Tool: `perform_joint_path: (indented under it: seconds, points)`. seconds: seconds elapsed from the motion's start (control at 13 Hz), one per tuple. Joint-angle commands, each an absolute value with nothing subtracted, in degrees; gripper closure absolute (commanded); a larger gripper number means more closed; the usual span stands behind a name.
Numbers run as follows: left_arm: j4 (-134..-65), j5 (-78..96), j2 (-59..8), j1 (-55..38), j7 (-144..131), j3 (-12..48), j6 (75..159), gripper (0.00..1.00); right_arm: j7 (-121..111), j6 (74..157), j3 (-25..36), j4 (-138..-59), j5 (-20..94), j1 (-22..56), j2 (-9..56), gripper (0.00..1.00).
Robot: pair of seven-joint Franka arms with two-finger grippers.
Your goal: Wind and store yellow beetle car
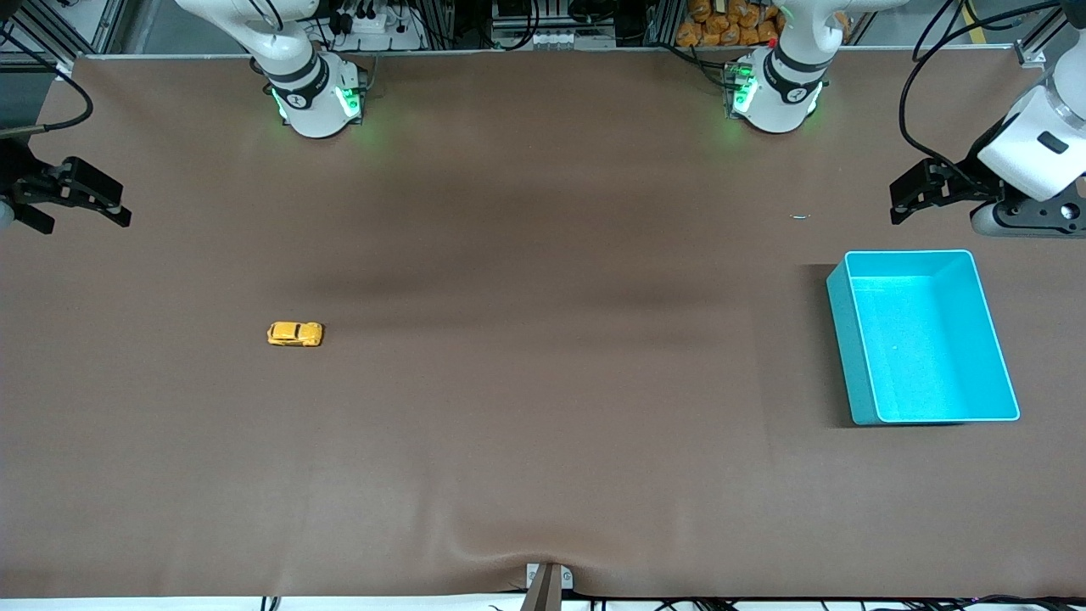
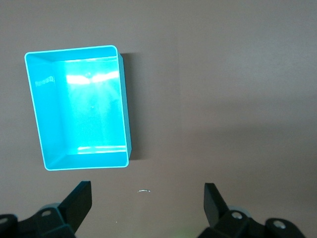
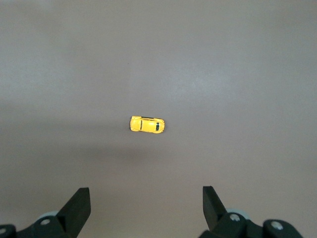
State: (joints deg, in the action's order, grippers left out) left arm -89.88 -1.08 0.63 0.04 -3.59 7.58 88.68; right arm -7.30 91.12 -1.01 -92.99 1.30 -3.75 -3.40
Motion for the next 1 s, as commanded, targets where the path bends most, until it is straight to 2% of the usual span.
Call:
perform_joint_path:
  seconds: [0.0, 0.92]
  points:
    - [-89.3, 0.0, 0.97, 0.26, -2.46, 7.73, 88.77, 0.0, -7.38, 90.44, -1.67, -93.16, 2.37, -5.27, -4.22, 0.0]
    - [-89.3, -0.26, 0.88, 0.53, -2.46, 8.53, 88.68, 0.0, -7.38, 90.79, -1.67, -93.52, 2.37, -5.19, -4.04, 0.0]
